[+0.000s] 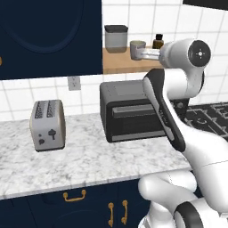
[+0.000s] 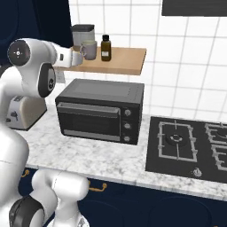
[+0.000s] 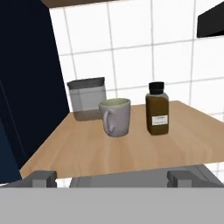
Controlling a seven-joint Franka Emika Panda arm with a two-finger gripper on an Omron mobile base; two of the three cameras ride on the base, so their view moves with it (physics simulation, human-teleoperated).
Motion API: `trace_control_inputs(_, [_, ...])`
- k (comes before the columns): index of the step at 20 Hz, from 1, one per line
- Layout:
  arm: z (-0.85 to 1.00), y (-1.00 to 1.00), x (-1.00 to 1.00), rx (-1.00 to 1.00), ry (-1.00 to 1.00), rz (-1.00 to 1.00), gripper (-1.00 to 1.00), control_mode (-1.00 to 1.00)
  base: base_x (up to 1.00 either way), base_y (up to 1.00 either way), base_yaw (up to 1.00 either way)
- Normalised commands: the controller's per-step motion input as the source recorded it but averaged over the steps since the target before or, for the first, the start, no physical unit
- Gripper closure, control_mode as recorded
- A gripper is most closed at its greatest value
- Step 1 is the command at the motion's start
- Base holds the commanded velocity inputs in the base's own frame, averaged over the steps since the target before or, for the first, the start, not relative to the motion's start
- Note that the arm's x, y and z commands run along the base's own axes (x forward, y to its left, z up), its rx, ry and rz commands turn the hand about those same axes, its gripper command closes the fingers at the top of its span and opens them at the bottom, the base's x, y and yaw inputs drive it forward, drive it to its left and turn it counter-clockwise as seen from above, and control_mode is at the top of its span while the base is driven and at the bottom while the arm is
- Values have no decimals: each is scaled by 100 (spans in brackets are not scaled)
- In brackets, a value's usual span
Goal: Gather all objects into one cabinet and sort the glasses and bowls to opposite sides.
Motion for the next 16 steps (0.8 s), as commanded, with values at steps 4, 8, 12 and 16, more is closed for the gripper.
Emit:
trace_control_inputs(4, [-39,6,23,-9,-10,0,-100,-100,0,0,0])
trace_control_inputs(8, [-5,0,41,-1,-5,0,-100,-100,0,0,0])
trace_control_inputs(12, [0,0,56,0,0,-1,-100,-100,0,0,0])
trace_control_inputs(16, [1,0,58,0,0,-1,-100,-100,0,0,0])
